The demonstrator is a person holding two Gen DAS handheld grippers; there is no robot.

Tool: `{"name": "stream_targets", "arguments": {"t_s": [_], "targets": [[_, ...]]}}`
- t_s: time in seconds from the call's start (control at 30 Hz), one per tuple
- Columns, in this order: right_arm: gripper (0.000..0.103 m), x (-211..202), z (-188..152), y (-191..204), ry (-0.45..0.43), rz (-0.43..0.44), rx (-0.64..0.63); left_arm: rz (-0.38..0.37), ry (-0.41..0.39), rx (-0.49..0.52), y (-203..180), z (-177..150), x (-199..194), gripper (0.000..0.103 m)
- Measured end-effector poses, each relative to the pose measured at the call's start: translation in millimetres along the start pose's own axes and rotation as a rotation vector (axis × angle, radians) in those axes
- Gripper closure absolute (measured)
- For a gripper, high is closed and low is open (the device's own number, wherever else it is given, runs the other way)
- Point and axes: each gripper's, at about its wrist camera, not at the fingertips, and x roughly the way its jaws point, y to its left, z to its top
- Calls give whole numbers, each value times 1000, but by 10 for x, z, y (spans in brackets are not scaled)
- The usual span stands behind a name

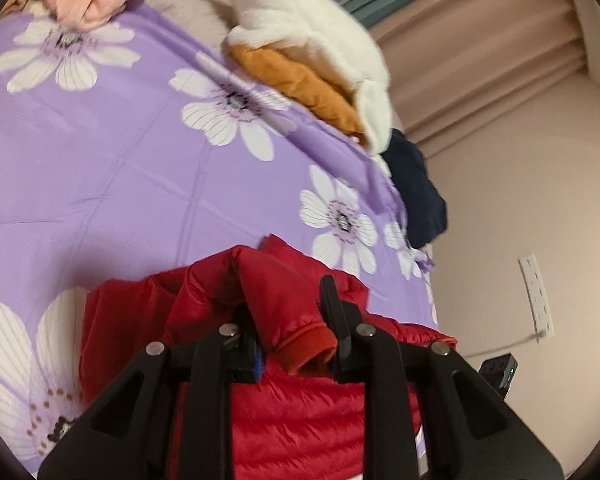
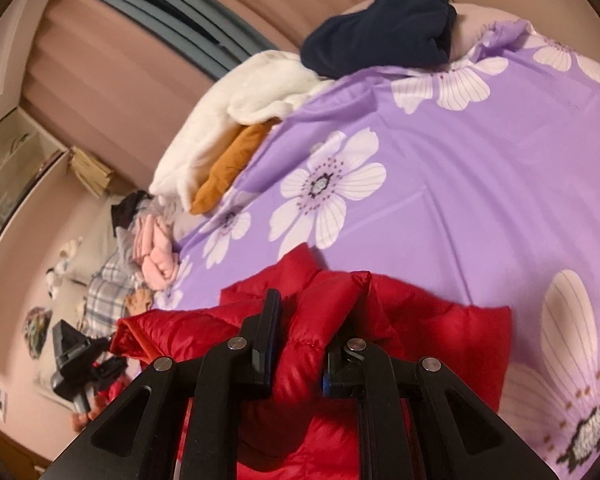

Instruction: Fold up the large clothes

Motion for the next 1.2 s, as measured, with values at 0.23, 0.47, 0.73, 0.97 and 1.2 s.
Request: {"name": "stream_targets", "arguments": {"t_s": [0.23, 0.47, 0.73, 0.97, 1.2], "targets": [[79, 325, 67, -228, 56, -49, 116, 76, 7, -66, 179, 184, 270, 48], [46, 251, 132, -335, 20, 58, 248, 130, -71, -46, 159, 344, 24, 21], [37, -165, 192, -32, -134, -27, 114, 198, -61, 130, -108, 68, -244, 21], [37, -186, -336, 573, -85, -248, -369, 321, -27, 401, -478, -562, -221, 22], [37, -127, -865, 741, -52, -331, -595, 390, 14, 578, -615, -1223, -17, 41]]}}
